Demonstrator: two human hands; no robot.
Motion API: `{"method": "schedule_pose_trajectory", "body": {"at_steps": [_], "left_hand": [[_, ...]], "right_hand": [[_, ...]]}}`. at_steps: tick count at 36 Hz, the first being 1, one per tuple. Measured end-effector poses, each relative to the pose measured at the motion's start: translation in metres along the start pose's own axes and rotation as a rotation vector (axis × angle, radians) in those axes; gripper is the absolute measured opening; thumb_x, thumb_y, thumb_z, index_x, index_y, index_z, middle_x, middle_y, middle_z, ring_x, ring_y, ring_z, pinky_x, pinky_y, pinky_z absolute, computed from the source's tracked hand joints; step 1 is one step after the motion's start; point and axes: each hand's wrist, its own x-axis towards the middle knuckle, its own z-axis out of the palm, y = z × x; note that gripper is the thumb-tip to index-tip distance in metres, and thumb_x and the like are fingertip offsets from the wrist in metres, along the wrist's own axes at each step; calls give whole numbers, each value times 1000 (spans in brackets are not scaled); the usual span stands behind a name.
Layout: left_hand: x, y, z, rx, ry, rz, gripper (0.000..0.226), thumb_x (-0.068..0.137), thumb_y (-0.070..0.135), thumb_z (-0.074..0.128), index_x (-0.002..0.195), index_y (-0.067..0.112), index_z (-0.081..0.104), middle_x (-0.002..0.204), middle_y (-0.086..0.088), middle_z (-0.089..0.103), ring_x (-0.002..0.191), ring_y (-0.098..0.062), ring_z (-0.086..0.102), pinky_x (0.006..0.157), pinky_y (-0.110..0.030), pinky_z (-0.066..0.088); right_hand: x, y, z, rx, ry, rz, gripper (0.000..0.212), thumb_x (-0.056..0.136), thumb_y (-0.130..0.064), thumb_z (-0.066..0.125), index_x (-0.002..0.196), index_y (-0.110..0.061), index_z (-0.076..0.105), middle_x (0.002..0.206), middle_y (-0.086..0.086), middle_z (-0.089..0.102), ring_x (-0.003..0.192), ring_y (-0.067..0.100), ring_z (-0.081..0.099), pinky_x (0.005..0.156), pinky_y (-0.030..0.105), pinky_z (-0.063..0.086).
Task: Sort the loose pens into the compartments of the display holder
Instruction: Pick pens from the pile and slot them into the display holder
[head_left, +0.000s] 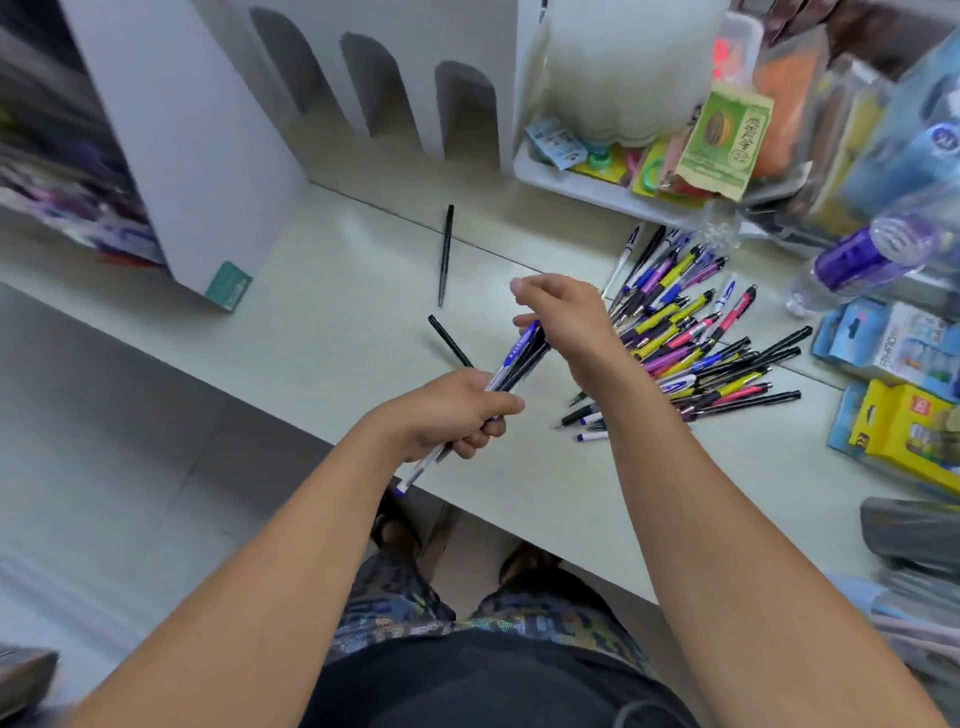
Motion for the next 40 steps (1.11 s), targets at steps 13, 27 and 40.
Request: {"method": "schedule_pose_trajectory", "body": {"at_steps": [13,27,40], "left_hand": [[-7,-56,-121,-259,111,113,15,104,16,53,90,15,48,60,-2,48,49,-16,46,47,-26,42],[-7,-60,-198,-426,105,128,7,103,16,57,97,16,52,67,2,43,48,-9,29,43,-20,26],[-53,-65,-224,-440,213,164,26,100,33,62,87,16,48,64,1,48,47,-12,42,44,-24,39]], "right_hand": [[-1,27,125,-318,351,-24,42,102,-55,45,102,-18,64,97,-1,68,95,25,66,82,41,52],[41,28,172,-557,412,59,16,102,-20,54,105,-6,58,96,10,63,91,29,58,70,29,33],[106,5,164,-584,439,143,32,94,-27,65,109,-3,51,100,12,60,88,31,59,76,32,45]]}}
